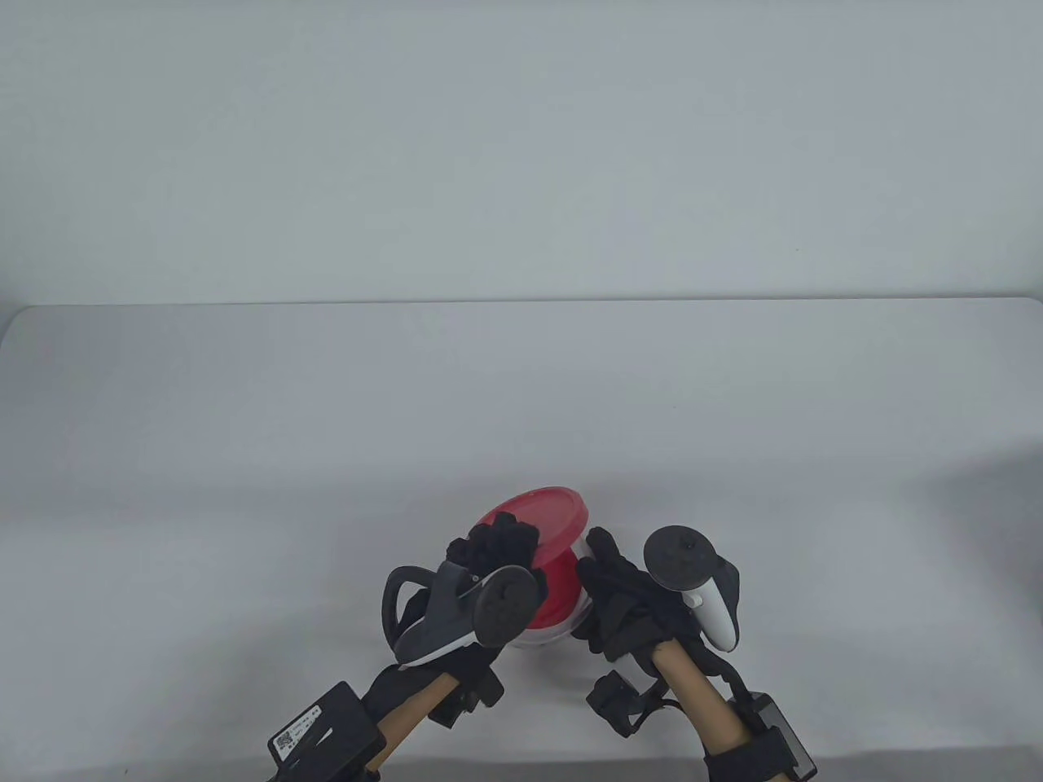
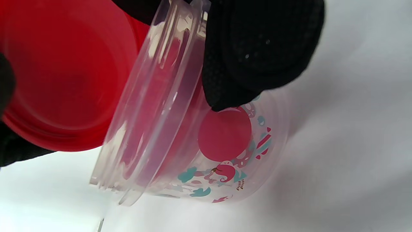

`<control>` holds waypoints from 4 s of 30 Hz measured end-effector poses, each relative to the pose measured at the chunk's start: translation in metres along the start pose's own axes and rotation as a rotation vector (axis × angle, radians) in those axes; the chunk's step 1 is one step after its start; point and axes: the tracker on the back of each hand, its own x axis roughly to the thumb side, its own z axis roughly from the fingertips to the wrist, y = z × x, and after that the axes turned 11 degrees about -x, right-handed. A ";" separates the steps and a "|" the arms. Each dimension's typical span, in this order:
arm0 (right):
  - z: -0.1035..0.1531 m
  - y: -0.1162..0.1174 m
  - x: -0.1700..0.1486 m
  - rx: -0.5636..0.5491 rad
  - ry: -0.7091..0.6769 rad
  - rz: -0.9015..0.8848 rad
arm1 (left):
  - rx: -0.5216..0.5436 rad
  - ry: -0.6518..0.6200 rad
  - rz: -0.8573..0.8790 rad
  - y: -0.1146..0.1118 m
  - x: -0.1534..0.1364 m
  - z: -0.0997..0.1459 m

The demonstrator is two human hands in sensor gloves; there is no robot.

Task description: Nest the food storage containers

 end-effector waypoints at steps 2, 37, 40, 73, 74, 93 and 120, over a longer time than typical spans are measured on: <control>0.000 0.000 0.000 0.001 0.001 -0.005 | -0.001 -0.026 -0.071 -0.007 0.006 0.005; -0.017 -0.008 -0.031 0.121 0.165 -0.397 | -0.120 -0.106 -0.286 -0.041 0.018 0.011; -0.018 -0.006 -0.034 0.149 0.178 -0.447 | -0.135 -0.108 -0.271 -0.041 0.018 0.010; -0.022 -0.001 -0.039 0.172 0.191 -0.565 | -0.354 -0.161 0.044 -0.035 -0.006 -0.010; -0.023 -0.001 -0.039 0.172 0.192 -0.567 | -0.355 -0.182 0.057 -0.033 -0.010 -0.006; -0.022 0.001 -0.039 0.179 0.192 -0.563 | -0.197 0.021 0.048 -0.047 0.023 -0.026; -0.022 -0.018 -0.033 0.028 0.086 -0.356 | -0.158 -0.128 0.105 -0.025 -0.006 -0.023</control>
